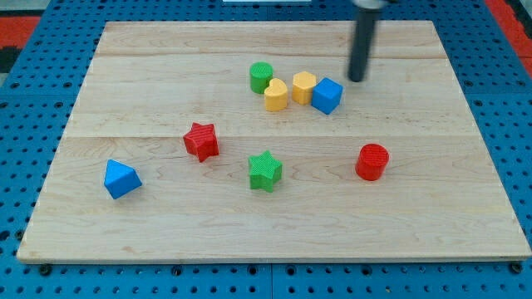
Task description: Push the red circle towards green star
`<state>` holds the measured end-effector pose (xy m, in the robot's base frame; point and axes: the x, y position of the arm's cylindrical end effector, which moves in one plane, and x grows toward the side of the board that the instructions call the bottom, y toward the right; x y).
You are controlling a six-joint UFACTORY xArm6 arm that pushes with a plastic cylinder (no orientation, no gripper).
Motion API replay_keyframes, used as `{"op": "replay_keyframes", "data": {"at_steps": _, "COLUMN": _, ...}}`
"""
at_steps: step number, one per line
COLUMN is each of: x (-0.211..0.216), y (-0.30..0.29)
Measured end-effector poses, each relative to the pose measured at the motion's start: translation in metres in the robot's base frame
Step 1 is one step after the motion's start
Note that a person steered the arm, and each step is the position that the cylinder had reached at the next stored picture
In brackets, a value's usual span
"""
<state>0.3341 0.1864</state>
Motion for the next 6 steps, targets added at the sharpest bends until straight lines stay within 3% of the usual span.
{"op": "replay_keyframes", "data": {"at_steps": 1, "x": 0.046, "y": 0.082}}
{"op": "replay_keyframes", "data": {"at_steps": 2, "x": 0.130, "y": 0.045}}
{"op": "replay_keyframes", "data": {"at_steps": 3, "x": 0.142, "y": -0.008}}
{"op": "replay_keyframes", "data": {"at_steps": 4, "x": 0.177, "y": 0.035}}
{"op": "replay_keyframes", "data": {"at_steps": 6, "x": 0.122, "y": -0.125}}
